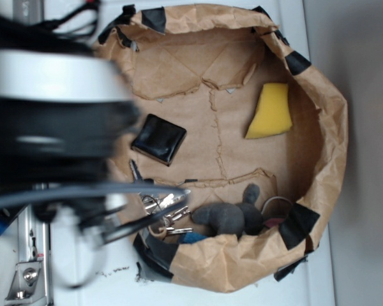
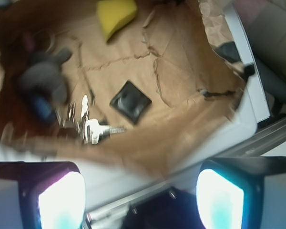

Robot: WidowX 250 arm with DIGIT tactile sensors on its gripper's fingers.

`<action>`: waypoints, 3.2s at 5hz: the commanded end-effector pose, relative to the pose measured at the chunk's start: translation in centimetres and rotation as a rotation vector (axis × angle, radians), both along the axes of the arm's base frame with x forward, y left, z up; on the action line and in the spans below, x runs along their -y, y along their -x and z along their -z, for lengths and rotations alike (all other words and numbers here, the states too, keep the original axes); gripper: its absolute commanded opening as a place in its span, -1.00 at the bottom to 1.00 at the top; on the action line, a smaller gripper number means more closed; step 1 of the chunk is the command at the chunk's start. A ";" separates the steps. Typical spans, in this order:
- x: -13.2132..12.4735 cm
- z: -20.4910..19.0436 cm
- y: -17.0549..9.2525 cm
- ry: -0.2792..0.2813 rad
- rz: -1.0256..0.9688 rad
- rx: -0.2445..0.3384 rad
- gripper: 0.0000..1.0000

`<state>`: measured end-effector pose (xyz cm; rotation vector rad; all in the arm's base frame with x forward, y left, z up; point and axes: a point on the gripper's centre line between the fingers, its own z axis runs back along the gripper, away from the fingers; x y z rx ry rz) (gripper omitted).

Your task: Grab the black box.

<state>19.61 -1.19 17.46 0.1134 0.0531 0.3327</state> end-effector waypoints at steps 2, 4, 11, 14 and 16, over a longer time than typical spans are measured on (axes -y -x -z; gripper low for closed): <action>-3.1 4.0 -2.7 0.088 0.119 0.104 1.00; -2.9 4.3 -3.4 0.033 0.244 0.092 1.00; -3.4 10.4 -3.8 0.037 0.678 0.055 1.00; -4.8 13.0 -2.5 0.023 0.775 0.053 1.00; -3.6 14.4 -3.0 0.012 0.807 0.070 1.00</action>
